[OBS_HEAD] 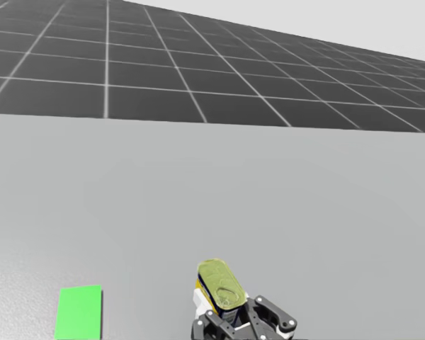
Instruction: Look at the card. If it is red, pick the object on the left. If it is green, pick the object on the right.
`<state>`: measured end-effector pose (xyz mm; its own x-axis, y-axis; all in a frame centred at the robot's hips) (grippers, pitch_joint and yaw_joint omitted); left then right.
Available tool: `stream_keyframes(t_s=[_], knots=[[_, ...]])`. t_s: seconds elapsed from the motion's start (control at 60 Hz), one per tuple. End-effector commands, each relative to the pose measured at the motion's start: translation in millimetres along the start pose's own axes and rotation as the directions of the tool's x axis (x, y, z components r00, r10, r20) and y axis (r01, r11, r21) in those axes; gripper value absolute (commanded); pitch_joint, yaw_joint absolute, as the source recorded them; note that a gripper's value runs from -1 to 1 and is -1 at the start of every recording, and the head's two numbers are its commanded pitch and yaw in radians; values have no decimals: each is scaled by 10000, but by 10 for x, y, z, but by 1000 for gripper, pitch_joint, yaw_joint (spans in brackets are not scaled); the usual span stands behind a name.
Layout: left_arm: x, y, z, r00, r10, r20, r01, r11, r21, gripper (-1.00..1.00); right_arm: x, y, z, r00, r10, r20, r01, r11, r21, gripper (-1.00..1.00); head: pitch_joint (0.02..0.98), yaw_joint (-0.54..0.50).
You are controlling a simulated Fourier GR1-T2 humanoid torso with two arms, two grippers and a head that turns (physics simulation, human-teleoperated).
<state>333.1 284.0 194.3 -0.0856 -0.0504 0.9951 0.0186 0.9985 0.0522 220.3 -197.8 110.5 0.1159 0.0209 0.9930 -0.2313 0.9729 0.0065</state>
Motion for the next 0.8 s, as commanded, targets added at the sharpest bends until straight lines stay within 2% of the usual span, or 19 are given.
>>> stream_keyframes(t_s=[0.017, 0.033, 0.3, 0.5, 0.617, 0.7, 0.733, 0.8], knots=[[-3, 2, -2, 10000, 2, 2, -2, 10000, 1, -1000, -110, 3, 5, 9993, -267, -276, 245, 9967, -772, 1000, 498, -321], [7, 6, 7, 9998, -109, -163, 110, 9999, 26, -1000, -108, 4, 7, 9993, -256, -262, 235, 9968, -769, 1000, 494, -323], [-44, -29, -3, 9998, -99, -154, 99, 9999, 34, -1000, -43, 11, 19, 10000, -88, 44, 91, 9973, -731, 1000, 445, -338], [-44, -29, -3, 9998, -99, -154, 99, 9999, 34, -1000, 357, -38, 7, 9954, 202, 941, -127, 9968, -794, 1000, 442, -341], [-44, -29, -3, 9998, -99, -153, 100, 9999, 34, -1000, 676, -69, -17, 9856, 427, 1636, -286, 9957, -878, 1000, 437, -343], [-44, -29, -3, 9998, -99, -154, 100, 9999, 34, -1000, 973, -112, -25, 9714, 527, 2317, -291, 9941, -1041, 1000, 433, -343], [-44, -29, -3, 9998, -99, -154, 100, 9999, 34, -1000, 1144, -132, -25, 9614, 558, 2695, -263, 9934, -1117, 1000, 431, -344], [-44, -29, -3, 9998, -99, -154, 100, 9999, 34, -1000, 1341, -142, -15, 9476, 612, 3136, -252, 9928, -1174, 1000, 430, -347]])
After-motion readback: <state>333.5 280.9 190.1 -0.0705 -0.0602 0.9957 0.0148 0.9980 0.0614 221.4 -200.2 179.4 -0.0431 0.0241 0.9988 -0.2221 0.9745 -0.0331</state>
